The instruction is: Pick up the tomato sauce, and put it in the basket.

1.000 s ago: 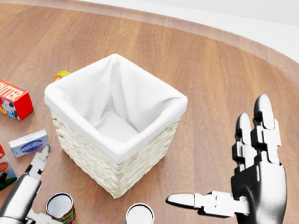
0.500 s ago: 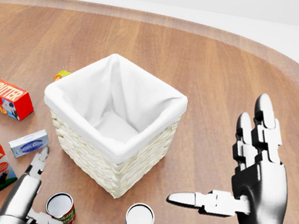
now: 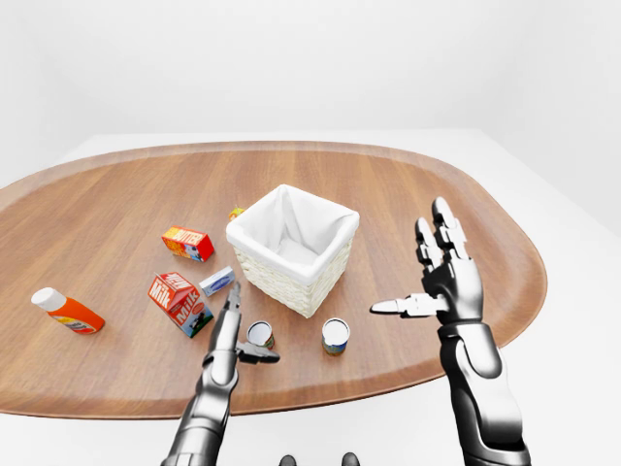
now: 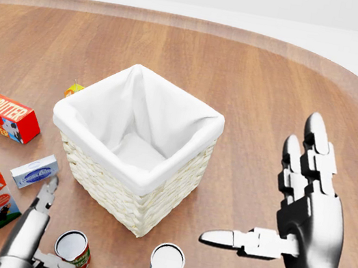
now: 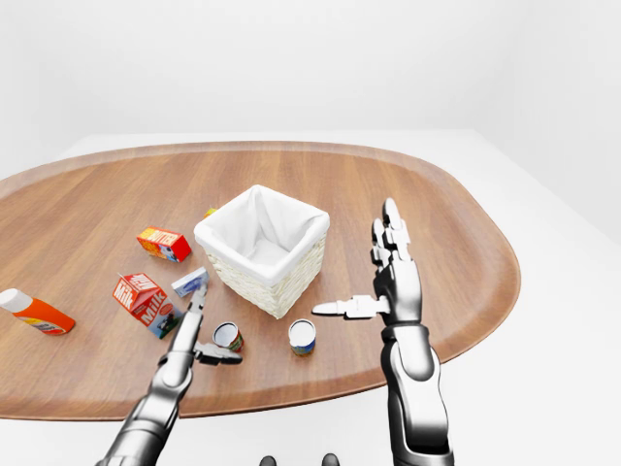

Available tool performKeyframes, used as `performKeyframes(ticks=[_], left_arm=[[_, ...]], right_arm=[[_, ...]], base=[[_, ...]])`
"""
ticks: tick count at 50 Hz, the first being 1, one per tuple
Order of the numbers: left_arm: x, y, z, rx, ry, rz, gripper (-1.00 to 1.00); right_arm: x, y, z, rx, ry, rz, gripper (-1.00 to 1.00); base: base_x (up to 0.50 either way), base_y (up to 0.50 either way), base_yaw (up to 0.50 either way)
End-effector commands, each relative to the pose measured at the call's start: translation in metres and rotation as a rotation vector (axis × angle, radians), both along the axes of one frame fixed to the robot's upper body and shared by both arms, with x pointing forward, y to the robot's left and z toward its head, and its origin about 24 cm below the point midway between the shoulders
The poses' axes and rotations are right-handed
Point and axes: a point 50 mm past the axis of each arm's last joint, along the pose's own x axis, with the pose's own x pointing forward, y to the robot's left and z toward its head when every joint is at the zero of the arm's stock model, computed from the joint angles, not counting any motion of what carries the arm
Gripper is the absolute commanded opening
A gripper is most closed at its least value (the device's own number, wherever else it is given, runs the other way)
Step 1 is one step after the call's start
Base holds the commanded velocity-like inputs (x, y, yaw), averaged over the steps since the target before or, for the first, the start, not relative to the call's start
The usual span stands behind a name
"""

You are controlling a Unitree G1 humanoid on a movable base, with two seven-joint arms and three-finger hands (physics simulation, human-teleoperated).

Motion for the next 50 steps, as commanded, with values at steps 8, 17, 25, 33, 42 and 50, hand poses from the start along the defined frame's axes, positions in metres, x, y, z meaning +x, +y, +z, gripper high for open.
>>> performKeyframes(ticks=[8, 17, 25, 33, 42, 50], left_arm=[[0.002, 0.0, -0.003, 0.007, 0.014, 0.005, 0.97], [0.001, -0.001, -0.002, 0.009, 0.011, 0.0, 0.97], [0.001, -0.001, -0.004, 0.012, 0.018, 0.0, 0.97], [0.002, -0.001, -0.005, 0.016, 0.026, 0.0, 0.97], [0.003, -0.001, -0.009, 0.026, 0.045, 0.006, 0.97], [0.003, 0.0, -0.012, 0.033, 0.061, 0.012, 0.97]], right_arm=[[0.0, 0.0, 0.0, 0.001, 0.001, 0.001, 1.0], [-0.001, 0.0, 0.001, 0.001, -0.003, 0.0, 1.0], [-0.001, 0.0, 0.001, 0.003, -0.004, -0.001, 1.0], [0.0, -0.001, 0.001, 0.002, -0.003, 0.0, 1.0], [0.0, -0.001, 0.0, 0.003, -0.001, -0.001, 1.0], [0.0, 0.0, 0.0, 0.003, -0.002, 0.0, 1.0]], base=[[0.0, 0.0, 0.0], [0.0, 0.0, 0.0], [0.0, 0.0, 0.0], [0.0, 0.0, 0.0], [0.0, 0.0, 0.0], [0.0, 0.0, 0.0]])
